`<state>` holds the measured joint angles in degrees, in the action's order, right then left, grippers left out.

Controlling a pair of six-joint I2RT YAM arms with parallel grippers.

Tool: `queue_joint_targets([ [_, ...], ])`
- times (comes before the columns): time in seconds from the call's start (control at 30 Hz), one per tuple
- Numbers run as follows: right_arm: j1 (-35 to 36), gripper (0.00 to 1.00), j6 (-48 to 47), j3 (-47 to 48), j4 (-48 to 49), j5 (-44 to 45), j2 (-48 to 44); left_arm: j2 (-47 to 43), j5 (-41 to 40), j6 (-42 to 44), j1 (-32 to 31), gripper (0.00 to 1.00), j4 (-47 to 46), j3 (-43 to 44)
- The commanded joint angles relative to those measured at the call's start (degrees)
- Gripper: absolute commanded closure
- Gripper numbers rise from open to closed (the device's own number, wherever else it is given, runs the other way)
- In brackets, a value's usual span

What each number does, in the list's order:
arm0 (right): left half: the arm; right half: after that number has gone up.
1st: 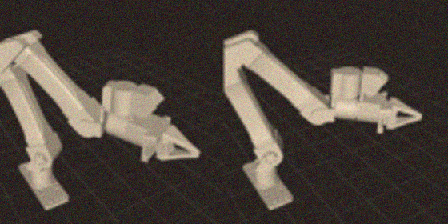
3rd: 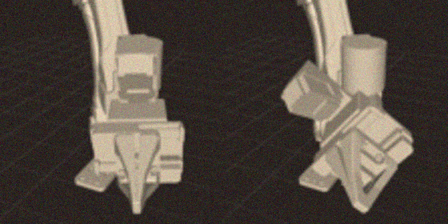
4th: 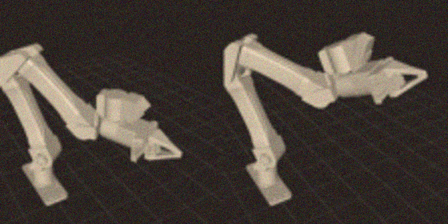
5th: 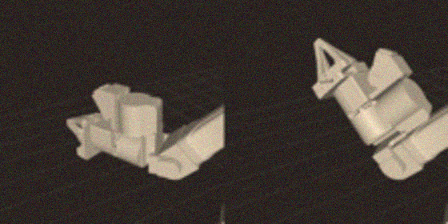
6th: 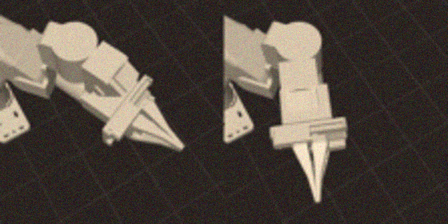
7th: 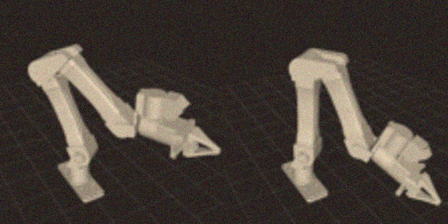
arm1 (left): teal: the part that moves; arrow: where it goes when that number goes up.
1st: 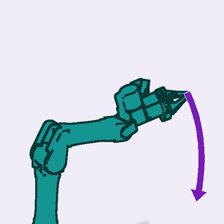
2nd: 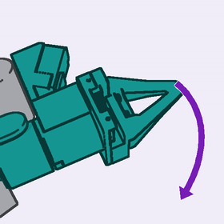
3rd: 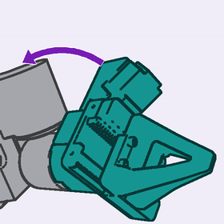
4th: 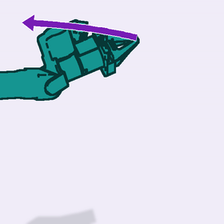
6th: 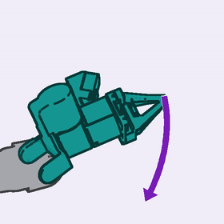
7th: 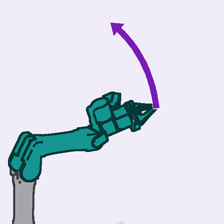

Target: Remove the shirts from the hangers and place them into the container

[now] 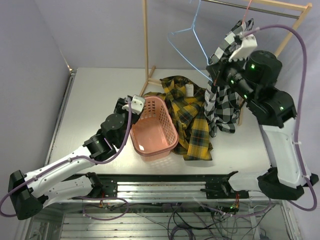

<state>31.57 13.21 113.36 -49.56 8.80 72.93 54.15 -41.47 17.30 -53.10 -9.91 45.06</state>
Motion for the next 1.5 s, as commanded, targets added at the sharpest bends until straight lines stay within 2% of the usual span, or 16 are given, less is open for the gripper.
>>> queue_joint_targets([
  [0.0,0.15,1.00,-2.69,3.01,11.28,0.47,3.52,-1.55,0.75,-1.34,0.02,0.41,-0.15,-0.28],
  [0.33,0.07,1.00,-4.62,11.47,14.33,0.70,16.18,-3.47,0.18,-1.61,0.03,0.40,0.60,-0.32],
  [0.6,-1.06,1.00,-4.98,16.80,16.13,1.54,21.74,-3.89,0.32,-1.39,0.05,0.40,1.17,-0.16],
  [0.93,-7.20,1.00,-1.36,18.82,17.91,-5.60,26.08,-3.80,1.93,-2.39,0.07,0.41,2.06,0.19],
  [1.23,-7.66,1.00,-0.92,19.94,16.39,-9.90,28.90,-3.70,1.98,-2.19,0.08,0.40,2.17,0.26],
  [1.27,-7.67,0.97,-0.89,19.64,16.14,-10.48,28.93,-3.62,1.95,-2.23,0.10,0.40,2.18,0.29],
  [1.3,-7.67,0.88,-0.75,19.18,15.87,-10.81,28.82,-3.57,2.00,-2.27,0.04,0.40,2.24,0.34],
  [1.37,-7.66,0.69,-0.69,16.95,16.05,-11.36,27.25,-3.53,2.08,-2.40,0.06,0.39,2.27,0.38],
  [1.4,-7.67,0.55,-0.72,14.10,16.60,-12.01,25.99,-3.59,2.14,-2.45,0.02,0.39,2.27,0.36],
  [1.43,-7.67,0.47,-0.65,11.35,17.49,-12.57,24.45,-3.61,2.18,-2.49,0.03,0.39,2.29,0.37],
  [1.47,-7.59,0.45,-0.65,8.68,18.28,-12.99,22.68,-3.68,2.19,-2.59,0.06,0.39,2.20,0.34],
])
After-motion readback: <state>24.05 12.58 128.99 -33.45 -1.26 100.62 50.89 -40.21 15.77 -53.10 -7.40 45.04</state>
